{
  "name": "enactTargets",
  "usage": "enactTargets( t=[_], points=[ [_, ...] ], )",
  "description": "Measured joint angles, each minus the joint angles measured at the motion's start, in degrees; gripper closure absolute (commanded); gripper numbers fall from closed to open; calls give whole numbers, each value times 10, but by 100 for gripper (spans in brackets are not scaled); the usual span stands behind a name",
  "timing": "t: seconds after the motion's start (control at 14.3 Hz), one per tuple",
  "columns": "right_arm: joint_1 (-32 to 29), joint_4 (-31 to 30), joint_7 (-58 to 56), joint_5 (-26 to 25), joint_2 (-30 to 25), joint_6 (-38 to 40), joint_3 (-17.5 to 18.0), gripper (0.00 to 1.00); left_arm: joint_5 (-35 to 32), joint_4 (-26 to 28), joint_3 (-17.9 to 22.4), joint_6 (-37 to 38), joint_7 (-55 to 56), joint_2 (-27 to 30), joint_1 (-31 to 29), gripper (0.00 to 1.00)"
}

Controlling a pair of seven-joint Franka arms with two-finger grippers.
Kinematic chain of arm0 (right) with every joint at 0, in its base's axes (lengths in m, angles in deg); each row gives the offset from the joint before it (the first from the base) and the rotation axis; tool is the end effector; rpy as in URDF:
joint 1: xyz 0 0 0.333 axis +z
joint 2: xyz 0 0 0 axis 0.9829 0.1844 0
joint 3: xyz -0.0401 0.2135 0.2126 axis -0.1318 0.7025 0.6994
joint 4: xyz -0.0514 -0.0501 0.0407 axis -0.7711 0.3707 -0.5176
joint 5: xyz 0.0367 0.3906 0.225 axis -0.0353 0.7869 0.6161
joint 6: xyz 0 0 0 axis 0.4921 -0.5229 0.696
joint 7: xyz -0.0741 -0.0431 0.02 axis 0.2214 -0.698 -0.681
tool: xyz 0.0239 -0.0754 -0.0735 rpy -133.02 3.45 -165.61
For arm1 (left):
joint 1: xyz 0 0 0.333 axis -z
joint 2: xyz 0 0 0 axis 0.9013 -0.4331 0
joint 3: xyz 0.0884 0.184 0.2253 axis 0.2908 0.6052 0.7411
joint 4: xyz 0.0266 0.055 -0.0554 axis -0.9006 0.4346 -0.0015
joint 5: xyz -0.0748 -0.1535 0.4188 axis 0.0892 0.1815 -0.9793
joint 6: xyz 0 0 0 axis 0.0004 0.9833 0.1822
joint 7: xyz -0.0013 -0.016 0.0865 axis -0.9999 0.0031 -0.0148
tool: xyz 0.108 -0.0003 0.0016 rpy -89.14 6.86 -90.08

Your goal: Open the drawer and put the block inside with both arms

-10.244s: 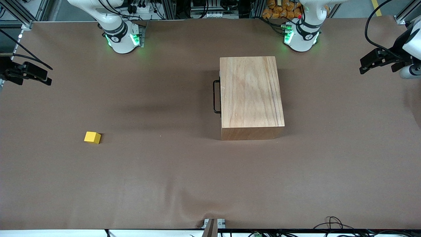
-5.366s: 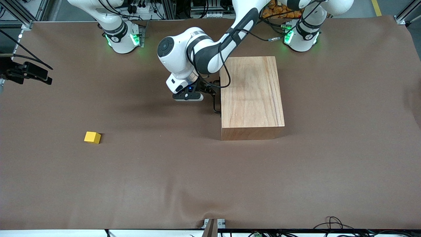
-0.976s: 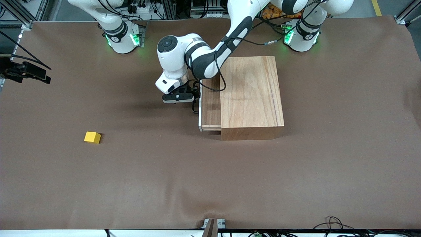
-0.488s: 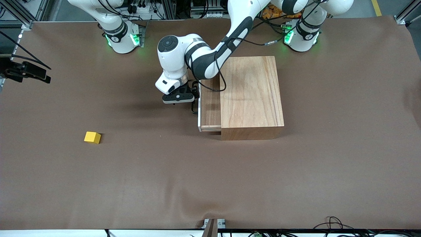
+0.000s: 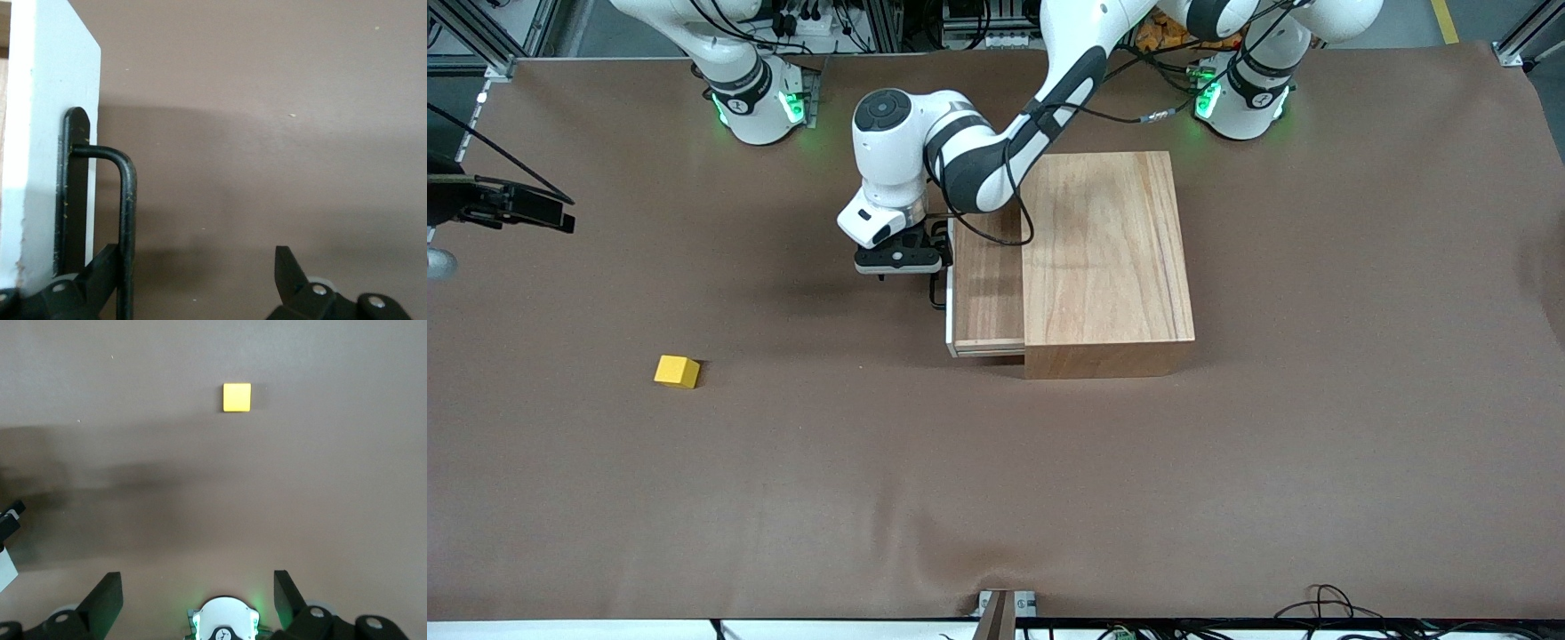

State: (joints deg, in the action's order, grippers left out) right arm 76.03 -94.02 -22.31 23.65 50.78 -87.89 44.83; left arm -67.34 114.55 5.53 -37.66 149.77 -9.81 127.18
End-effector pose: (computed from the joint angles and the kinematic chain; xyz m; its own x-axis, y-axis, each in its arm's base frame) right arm 0.6103 -0.0460 0.5807 0.9628 -0.0808 -0.2578 -0.0946 -0.9947 -0.0413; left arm 0.4313 -0.7198 0.2722 0.9812 0.0496 0.1866 0.0286 -0.9931 0.1136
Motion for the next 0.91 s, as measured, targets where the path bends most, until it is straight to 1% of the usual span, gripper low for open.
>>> enactTargets(
  t=[0.14,0.35,0.56,0.7,0.84,0.91],
  points=[
    [0,0,0,3,13,18,2,0,0,0,-1,-11,1,-1,1,0],
    [0,0,0,3,42,28,1,0,8,0,-16,-58,37,-7,5,0],
    [-8,0,0,3,63,29,0,0,10,-8,-15,-64,47,-6,5,0],
    [-25,0,0,3,70,40,-1,0,10,-20,-15,-47,48,6,6,0],
    [-34,0,0,3,76,36,-2,0,8,-27,-12,1,43,33,5,0],
    [-34,-2,0,3,81,21,-1,0,1,-29,-11,30,41,52,4,0]
  ],
)
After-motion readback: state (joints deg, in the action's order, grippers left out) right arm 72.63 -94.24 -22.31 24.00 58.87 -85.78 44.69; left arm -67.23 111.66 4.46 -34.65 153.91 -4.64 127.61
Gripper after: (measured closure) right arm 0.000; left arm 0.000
